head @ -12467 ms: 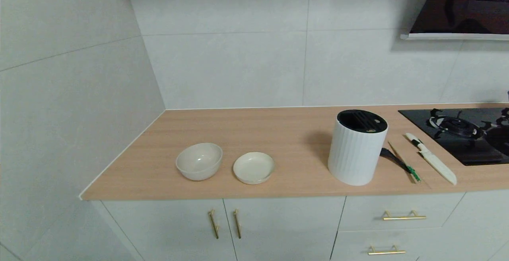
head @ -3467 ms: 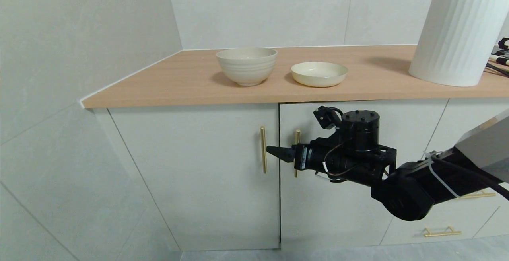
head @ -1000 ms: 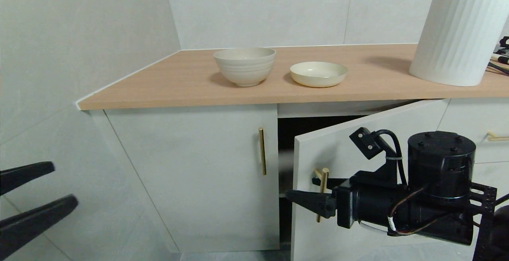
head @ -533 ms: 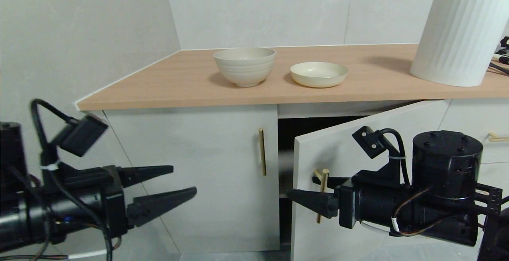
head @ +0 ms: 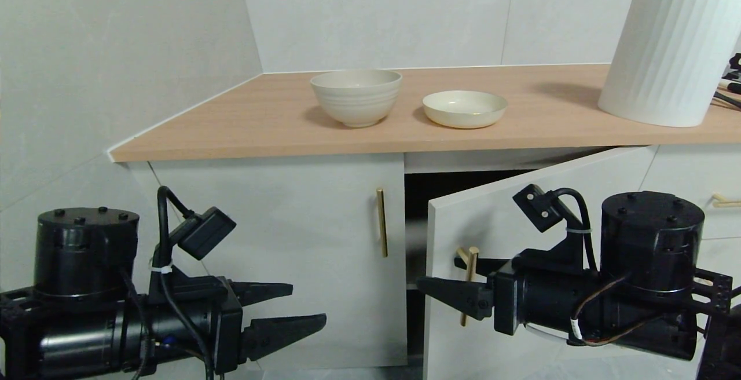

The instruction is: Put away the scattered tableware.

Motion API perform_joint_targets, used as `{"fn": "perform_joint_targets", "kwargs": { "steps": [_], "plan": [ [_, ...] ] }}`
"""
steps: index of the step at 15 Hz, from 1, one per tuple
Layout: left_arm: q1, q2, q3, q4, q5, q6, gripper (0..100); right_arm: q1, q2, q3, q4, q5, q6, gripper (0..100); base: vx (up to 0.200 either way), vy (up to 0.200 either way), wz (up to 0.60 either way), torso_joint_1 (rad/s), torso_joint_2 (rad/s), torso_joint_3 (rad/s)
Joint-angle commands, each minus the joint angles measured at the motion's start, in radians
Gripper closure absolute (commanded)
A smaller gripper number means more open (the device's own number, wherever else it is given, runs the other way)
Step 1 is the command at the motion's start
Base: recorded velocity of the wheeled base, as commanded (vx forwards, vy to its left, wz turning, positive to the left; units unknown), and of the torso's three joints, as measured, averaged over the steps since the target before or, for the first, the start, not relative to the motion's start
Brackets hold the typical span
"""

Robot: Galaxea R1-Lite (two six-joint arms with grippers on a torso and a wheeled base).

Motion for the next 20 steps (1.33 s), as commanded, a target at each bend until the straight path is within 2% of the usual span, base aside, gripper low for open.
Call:
{"fn": "perform_joint_targets", "kwargs": {
  "steps": [1, 8, 11, 12, 14, 17, 18, 19, 20],
  "plan": [
    [-0.001, 0.002, 0.0, 0.0, -0.001, -0.001, 100, -0.001, 0.004, 0.002, 0.003, -0.001, 0.0, 0, 0.0, 0.0, 0.0, 0.0, 0.0, 0.0],
    [-0.004, 0.078, -0.018, -0.03, -0.001, -0.001, 100, -0.001, -0.005, 0.008, 0.003, -0.001, -0.001, 0, 0.0, 0.0, 0.0, 0.0, 0.0, 0.0],
    [-0.05, 0.125, -0.035, -0.107, -0.001, -0.001, 100, -0.001, -0.007, 0.009, 0.003, -0.003, -0.005, 0, 0.0, 0.0, 0.0, 0.0, 0.0, 0.0],
    [-0.088, 0.156, -0.055, -0.121, 0.01, -0.001, 100, -0.001, -0.009, 0.011, 0.003, -0.003, -0.006, 0, 0.0, 0.0, 0.0, 0.0, 0.0, 0.0],
    [-0.143, 0.217, -0.132, -0.124, 0.075, 0.001, 100, -0.001, -0.019, 0.019, 0.003, -0.003, -0.005, 0, 0.0, 0.0, 0.0, 0.0, 0.0, 0.0],
    [-0.176, 0.294, -0.236, -0.119, 0.078, -0.002, 100, -0.001, -0.032, 0.028, 0.003, 0.0, -0.008, 0, 0.0, 0.0, 0.0, 0.0, 0.0, 0.0],
    [-0.185, 0.309, -0.239, -0.118, 0.078, -0.006, 100, -0.001, -0.03, 0.026, 0.003, 0.0, -0.008, 0, 0.0, 0.0, 0.0, 0.0, 0.0, 0.0],
    [-0.225, 0.361, -0.219, -0.141, 0.082, -0.022, 100, -0.001, -0.022, 0.028, 0.003, 0.002, -0.009, 0, 0.0, 0.0, 0.0, 0.0, 0.0, 0.0],
    [-0.232, 0.381, -0.211, -0.185, 0.082, -0.029, 100, -0.001, -0.021, 0.028, 0.005, 0.002, -0.009, 0, 0.0, 0.0, 0.0, 0.0, 0.0, 0.0]
  ]
}}
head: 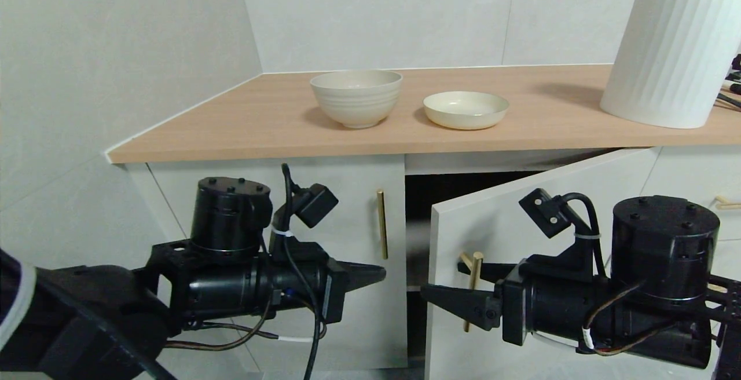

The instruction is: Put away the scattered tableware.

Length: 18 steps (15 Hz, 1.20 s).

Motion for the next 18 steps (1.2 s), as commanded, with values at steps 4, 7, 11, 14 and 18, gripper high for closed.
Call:
{"fn": "perform_joint_targets", "kwargs": {
  "steps": [4, 7, 11, 14, 18],
  "plan": [
    [-0.107, 0.239, 0.054, -0.458, 0.08, -0.192, 100, 0.0, -0.001, 0.002, 0.0, -0.003, -0.004, 0, 0.0, 0.0, 0.0, 0.0, 0.0, 0.0],
    [-0.134, 0.325, 0.066, -0.598, 0.118, -0.191, 100, 0.0, -0.003, 0.008, 0.0, -0.004, -0.006, 0, 0.0, 0.0, 0.0, 0.0, 0.0, 0.0],
    [-0.159, 0.372, 0.029, -0.621, 0.129, -0.197, 100, -0.001, -0.001, 0.033, 0.0, -0.01, -0.057, 0, 0.0, 0.0, 0.0, 0.0, 0.0, 0.0],
    [-0.165, 0.418, 0.0, -0.71, 0.135, -0.197, 100, -0.006, -0.003, 0.057, 0.0, -0.015, -0.112, 0, 0.0, 0.0, 0.0, 0.0, 0.0, 0.0],
    [-0.168, 0.434, -0.086, -0.685, 0.132, -0.195, 100, -0.069, -0.018, 0.084, 0.002, -0.016, -0.121, 0, 0.0, 0.0, 0.0, 0.0, 0.0, 0.0]
  ]
}}
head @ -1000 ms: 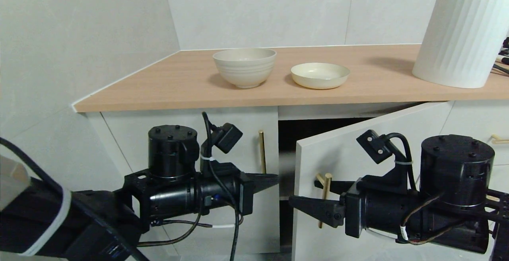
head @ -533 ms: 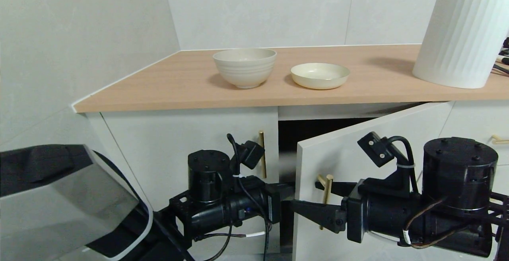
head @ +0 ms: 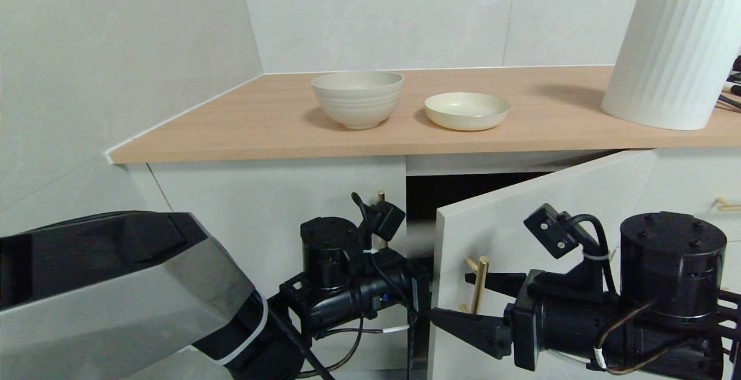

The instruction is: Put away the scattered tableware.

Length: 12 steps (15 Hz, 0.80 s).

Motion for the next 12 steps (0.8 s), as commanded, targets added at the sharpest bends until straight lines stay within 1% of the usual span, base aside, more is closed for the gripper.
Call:
{"fn": "perform_joint_targets", "kwargs": {
  "steps": [1, 3, 7, 9, 11, 12],
  "plan": [
    [-0.001, 0.014, -0.039, -0.004, -0.002, 0.0, 100, -0.059, -0.006, 0.025, 0.001, -0.009, -0.039, 0, 0.0, 0.0, 0.0, 0.0, 0.0, 0.0],
    [-0.01, 0.016, -0.059, -0.004, -0.007, 0.0, 100, -0.105, 0.0, 0.032, 0.001, -0.01, -0.108, 0, 0.0, 0.0, 0.0, 0.0, 0.0, 0.0],
    [-0.019, 0.007, -0.056, -0.002, -0.005, 0.0, 100, -0.155, -0.082, 0.052, 0.017, -0.012, -0.113, 0, 0.0, 0.0, 0.0, 0.0, 0.0, 0.0],
    [-0.021, 0.004, -0.042, -0.007, -0.004, 0.0, 100, -0.167, -0.228, 0.124, 0.138, -0.012, -0.113, 0, 0.0, 0.0, 0.0, 0.0, 0.0, 0.0],
    [-0.033, 0.004, -0.037, -0.007, -0.004, 0.001, 100, -0.165, -0.32, 0.147, 0.259, -0.01, -0.114, 0, 0.0, 0.0, 0.0, 0.0, 0.0, 0.0],
    [-0.036, 0.004, -0.034, -0.008, -0.004, 0.001, 100, -0.164, -0.346, 0.155, 0.29, -0.009, -0.114, 0, 0.0, 0.0, 0.0, 0.0, 0.0, 0.0]
  ]
}}
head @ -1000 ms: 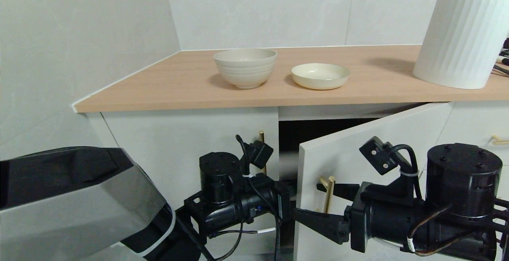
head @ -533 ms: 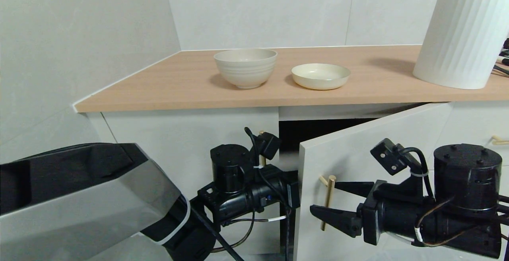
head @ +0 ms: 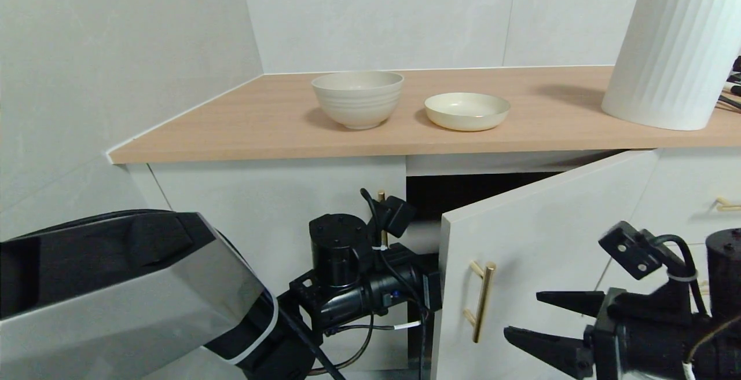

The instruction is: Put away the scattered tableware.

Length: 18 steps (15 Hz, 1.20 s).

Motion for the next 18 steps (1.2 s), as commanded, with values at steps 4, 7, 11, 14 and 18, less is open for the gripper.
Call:
{"fn": "perform_joint_targets", "kwargs": {
  "steps": [4, 7, 11, 14, 18],
  "plan": [
    [-0.009, -0.003, 0.012, 0.0, 0.002, 0.001, 100, 0.015, -0.139, 0.04, 0.067, 0.007, -0.001, 0, 0.0, 0.0, 0.0, 0.0, 0.0, 0.0],
    [-0.009, -0.003, 0.012, 0.002, 0.002, 0.001, 100, 0.015, -0.142, 0.04, 0.072, 0.007, -0.001, 0, 0.0, 0.0, 0.0, 0.0, 0.0, 0.0],
    [-0.009, -0.003, 0.012, 0.002, 0.002, 0.0, 100, 0.027, -0.141, 0.041, 0.074, 0.004, -0.001, 0, -0.15, 0.0, 0.0, 0.004, 0.0, 0.002],
    [-0.01, -0.002, 0.012, 0.002, 0.002, 0.001, 100, 0.027, -0.144, 0.044, 0.074, 0.004, -0.001, 0, -0.067, 0.0, 0.0, 0.001, 0.0, 0.002],
    [-0.017, 0.012, -0.009, 0.011, 0.001, 0.0, 100, 0.058, -0.153, 0.053, 0.074, 0.005, -0.001, 0, 0.0, 0.0, 0.0, 0.0, 0.0, 0.0]
  ]
}}
